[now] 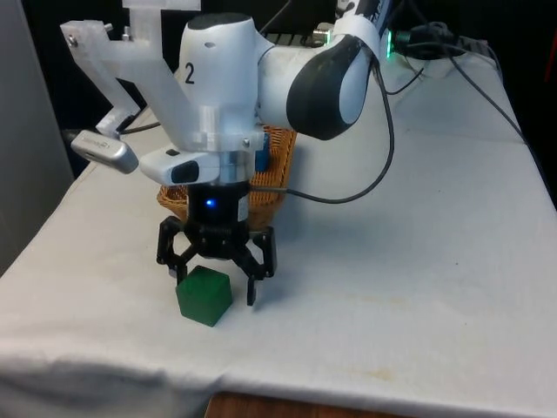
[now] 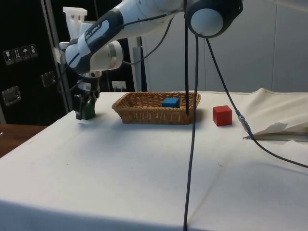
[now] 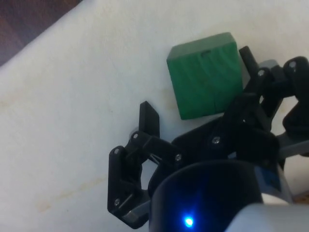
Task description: Pick up exactly two blocks and place them into the basket.
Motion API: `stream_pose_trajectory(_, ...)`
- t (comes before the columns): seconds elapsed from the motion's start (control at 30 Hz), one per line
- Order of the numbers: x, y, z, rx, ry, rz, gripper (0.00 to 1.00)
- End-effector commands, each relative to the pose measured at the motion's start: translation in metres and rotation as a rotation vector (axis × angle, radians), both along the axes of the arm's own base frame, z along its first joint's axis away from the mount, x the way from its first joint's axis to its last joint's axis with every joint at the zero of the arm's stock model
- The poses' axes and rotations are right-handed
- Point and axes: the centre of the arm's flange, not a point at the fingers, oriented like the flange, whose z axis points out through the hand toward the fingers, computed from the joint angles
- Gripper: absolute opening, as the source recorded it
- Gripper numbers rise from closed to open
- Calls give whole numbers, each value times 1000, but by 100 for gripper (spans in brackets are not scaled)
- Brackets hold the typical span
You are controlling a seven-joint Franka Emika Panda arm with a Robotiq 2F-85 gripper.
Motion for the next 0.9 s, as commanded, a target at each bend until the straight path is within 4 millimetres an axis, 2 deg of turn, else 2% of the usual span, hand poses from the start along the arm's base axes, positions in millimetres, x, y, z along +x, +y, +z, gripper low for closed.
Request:
stream_pose_trajectory(0.0, 4, -1, 0, 1, -5, -5, 100)
stream_pose_trajectory(0.17, 3, -3, 1, 1, -9, -15, 100)
stream_pose_trajectory(0.2, 3, -4, 1, 2, -10, -19, 97)
stream_pose_trajectory(0.27, 3, -4, 2, 2, -12, -21, 81)
stream_pose_trajectory(0.3, 3, -4, 2, 3, -12, -22, 69)
stream_pose_trajectory(0.33, 3, -5, 2, 2, -12, -24, 51)
stream_pose_trajectory(0.4, 0, -5, 2, 0, -10, -20, 29)
stream_pose_trajectory(0.43, 3, -5, 2, 2, -13, -26, 29)
stream_pose_trajectory(0.47, 3, -5, 2, 2, -13, -26, 19)
stream_pose_trajectory(0.5, 3, -5, 2, 2, -14, -27, 3)
stream_pose_trajectory(0.8, 3, -6, 2, 3, -14, -30, 3)
stream_pose_trajectory(0.87, 3, -10, 15, 0, -23, -30, 3)
